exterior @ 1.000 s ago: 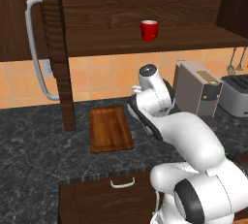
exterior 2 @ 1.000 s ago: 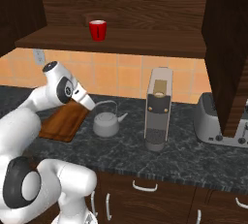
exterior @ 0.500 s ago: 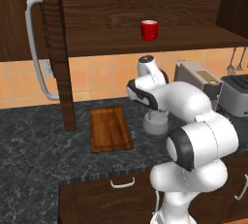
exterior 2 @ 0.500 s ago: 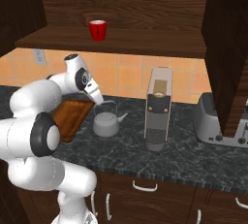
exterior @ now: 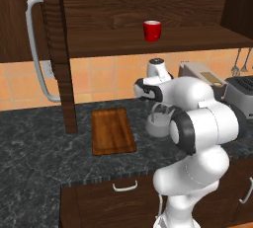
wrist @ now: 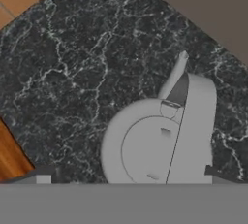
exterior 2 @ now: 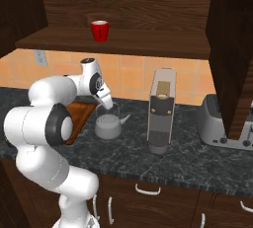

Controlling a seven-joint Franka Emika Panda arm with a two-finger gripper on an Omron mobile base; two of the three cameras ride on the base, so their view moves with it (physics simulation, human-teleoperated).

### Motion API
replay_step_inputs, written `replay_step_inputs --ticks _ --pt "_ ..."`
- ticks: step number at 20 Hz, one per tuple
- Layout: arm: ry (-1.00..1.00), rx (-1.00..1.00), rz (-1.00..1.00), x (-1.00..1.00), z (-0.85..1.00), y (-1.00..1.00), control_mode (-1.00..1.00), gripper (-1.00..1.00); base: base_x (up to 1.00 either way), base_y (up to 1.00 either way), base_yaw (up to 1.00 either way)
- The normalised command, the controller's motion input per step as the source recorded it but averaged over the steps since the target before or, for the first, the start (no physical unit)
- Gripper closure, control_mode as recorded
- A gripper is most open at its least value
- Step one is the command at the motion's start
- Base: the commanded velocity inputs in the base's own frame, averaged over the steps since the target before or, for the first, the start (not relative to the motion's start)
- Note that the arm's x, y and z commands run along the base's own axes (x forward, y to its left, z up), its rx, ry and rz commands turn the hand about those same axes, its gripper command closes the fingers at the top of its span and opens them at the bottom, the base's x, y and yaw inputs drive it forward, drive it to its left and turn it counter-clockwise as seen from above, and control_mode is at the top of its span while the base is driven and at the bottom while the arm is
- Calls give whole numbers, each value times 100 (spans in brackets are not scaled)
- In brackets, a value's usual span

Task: Pick the kettle from the counter and place it on the tray. Then pick the mug from the cabinet and place it on the tray. Then close the cabinet doors.

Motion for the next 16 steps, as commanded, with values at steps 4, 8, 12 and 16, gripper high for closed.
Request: replay_step_inputs --ticks 4,8,12,16 --pt "0 9 0 15 -23 -6 -100 -100 0 0 0" --pt "-5 5 0 6 -25 0 -100 -100 0 0 0" --pt "-14 3 0 -8 -22 0 -100 -100 0 0 0" --pt "-26 0 0 -42 -31 0 -100 100 0 0 0"
